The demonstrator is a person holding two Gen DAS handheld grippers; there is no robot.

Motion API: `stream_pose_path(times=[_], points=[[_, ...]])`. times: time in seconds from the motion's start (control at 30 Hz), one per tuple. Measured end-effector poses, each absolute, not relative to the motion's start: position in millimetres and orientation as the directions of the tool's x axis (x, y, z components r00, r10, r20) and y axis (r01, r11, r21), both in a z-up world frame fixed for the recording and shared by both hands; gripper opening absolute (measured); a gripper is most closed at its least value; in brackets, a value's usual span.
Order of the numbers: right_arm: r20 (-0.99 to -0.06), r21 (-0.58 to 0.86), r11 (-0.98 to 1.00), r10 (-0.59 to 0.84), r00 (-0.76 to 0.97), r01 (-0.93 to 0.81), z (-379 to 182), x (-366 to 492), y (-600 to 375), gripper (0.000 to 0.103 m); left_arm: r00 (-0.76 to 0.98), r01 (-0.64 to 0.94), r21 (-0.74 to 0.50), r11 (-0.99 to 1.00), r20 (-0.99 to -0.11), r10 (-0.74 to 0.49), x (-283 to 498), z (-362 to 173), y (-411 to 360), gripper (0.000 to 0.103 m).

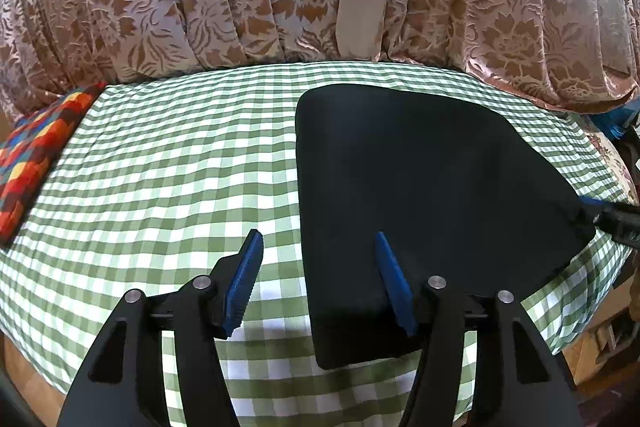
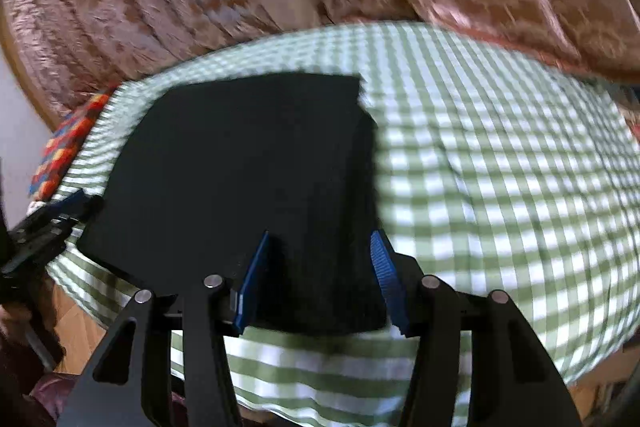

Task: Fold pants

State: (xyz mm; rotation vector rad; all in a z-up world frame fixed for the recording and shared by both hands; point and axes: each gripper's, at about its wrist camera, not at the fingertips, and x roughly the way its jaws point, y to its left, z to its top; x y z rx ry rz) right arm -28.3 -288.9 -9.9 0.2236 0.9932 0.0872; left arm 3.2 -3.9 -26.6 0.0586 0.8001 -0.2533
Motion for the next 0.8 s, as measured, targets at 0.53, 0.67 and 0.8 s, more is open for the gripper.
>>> stream_pose_path(times=[0.53, 0.67, 0.8], points=[[-0.793, 0.355, 0.933, 0.266, 0.548, 0.06, -32.0, -32.4, -312.6, 0.068, 0.669, 0.235, -0.057, 0.97, -0.715, -0.204, 3.2, -30.6, -1.7, 0.064], [-0.785, 0.39, 0.92, 0.302, 0.54, 0.052, -29.2, -29.7, -319.7, 0.079, 0.66, 0.241, -0.132, 0.961, -0.704, -0.262, 6.9, -26.6, 13.1, 0.07], [-0.719, 0.531, 0.847, 0.433, 0.543, 0.028, -22.1, -20.7, -336.3, 0.092, 0.628, 0.232, -0.274, 0.933, -0.691, -0.359, 20.4, -24.1, 40.6, 0.076]])
